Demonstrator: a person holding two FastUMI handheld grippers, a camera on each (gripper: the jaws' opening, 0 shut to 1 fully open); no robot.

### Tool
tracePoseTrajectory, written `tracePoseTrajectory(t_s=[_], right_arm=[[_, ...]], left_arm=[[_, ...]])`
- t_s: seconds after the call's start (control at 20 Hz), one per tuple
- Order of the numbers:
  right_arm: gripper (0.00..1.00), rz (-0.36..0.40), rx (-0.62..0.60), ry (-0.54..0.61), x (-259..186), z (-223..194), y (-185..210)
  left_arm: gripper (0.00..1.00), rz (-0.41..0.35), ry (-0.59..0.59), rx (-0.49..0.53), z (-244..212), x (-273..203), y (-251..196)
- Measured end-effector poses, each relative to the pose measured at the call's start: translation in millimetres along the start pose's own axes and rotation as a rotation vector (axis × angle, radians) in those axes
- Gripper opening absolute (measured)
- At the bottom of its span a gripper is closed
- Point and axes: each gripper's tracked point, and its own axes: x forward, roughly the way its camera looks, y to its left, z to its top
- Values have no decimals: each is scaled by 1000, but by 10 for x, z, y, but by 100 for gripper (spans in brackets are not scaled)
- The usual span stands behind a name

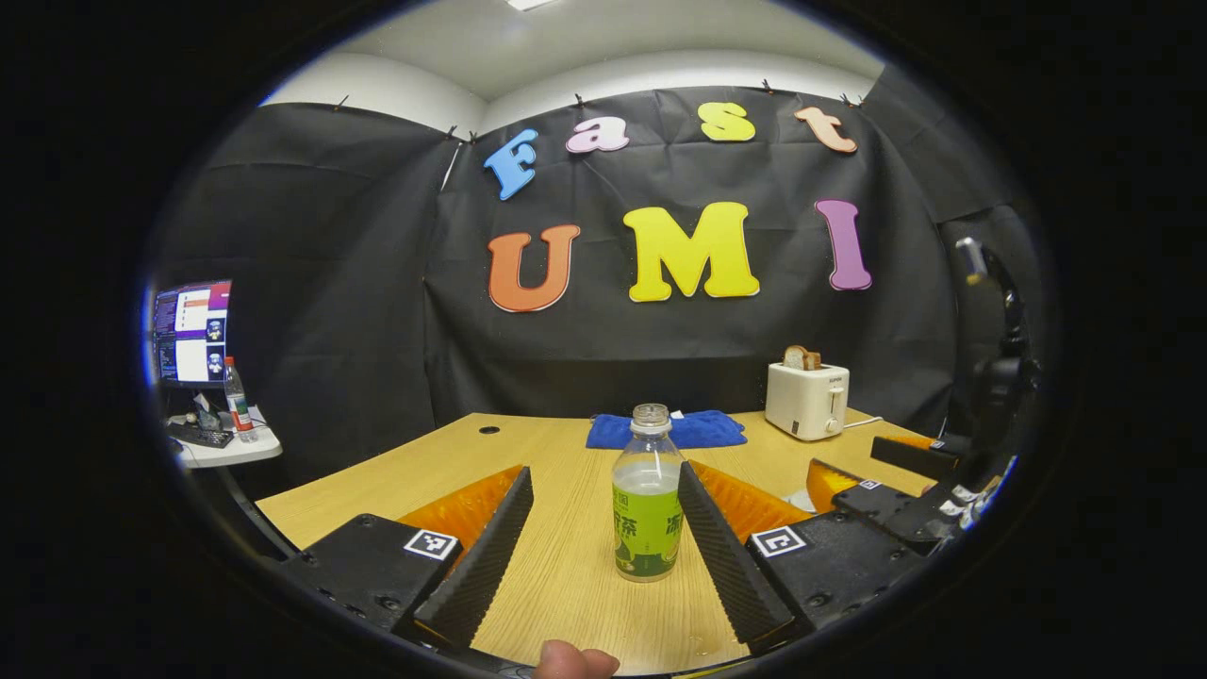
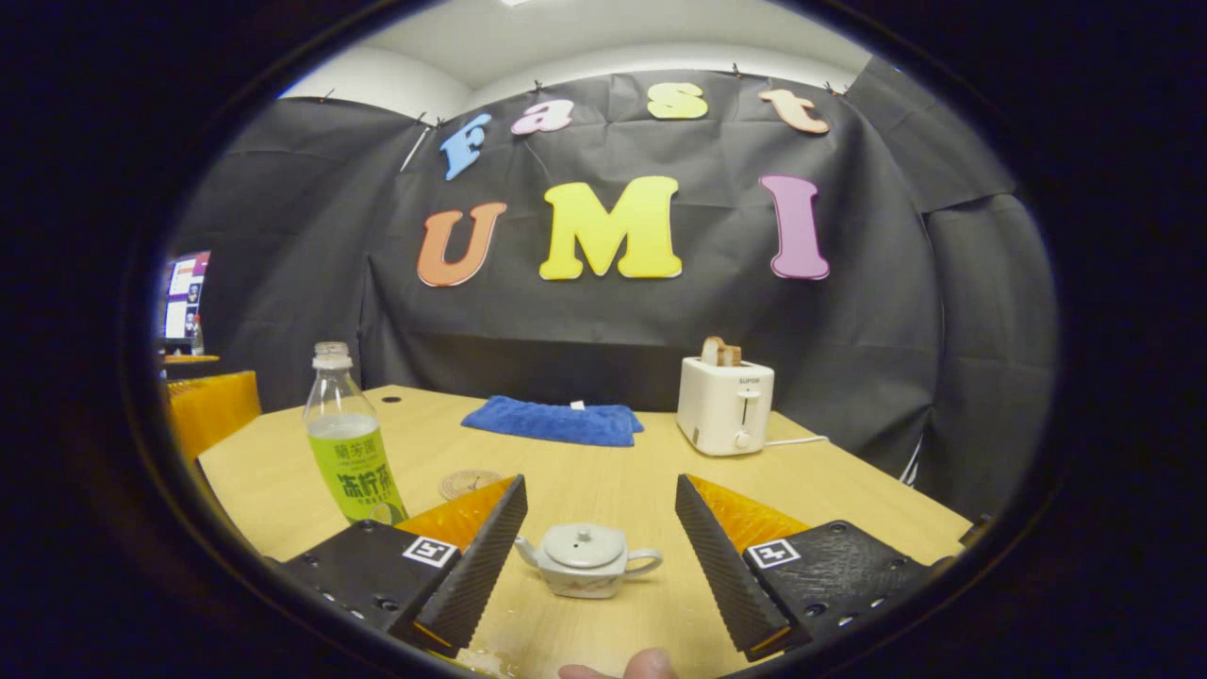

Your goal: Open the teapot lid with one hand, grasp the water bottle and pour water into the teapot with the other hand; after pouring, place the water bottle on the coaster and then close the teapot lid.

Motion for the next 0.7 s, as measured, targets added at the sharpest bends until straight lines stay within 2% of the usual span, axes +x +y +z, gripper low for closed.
tracePoseTrajectory(t_s=[0.2,0.5,0.55,0.6,0.65,0.7], right_arm=[[95,4,-11,69,199,-208,50],[74,14,3,115,308,-332,85],[61,19,1,115,311,-316,99],[56,4,-5,113,317,-317,75],[45,-1,-7,114,336,-309,71],[39,-8,-7,116,356,-320,62]], left_arm=[[97,3,0,0,-2,24,15],[97,11,16,-2,-46,49,78],[97,10,17,-3,-52,45,78],[97,10,19,-3,-63,35,78],[97,11,21,-2,-66,38,81],[97,11,22,-1,-62,37,76]])
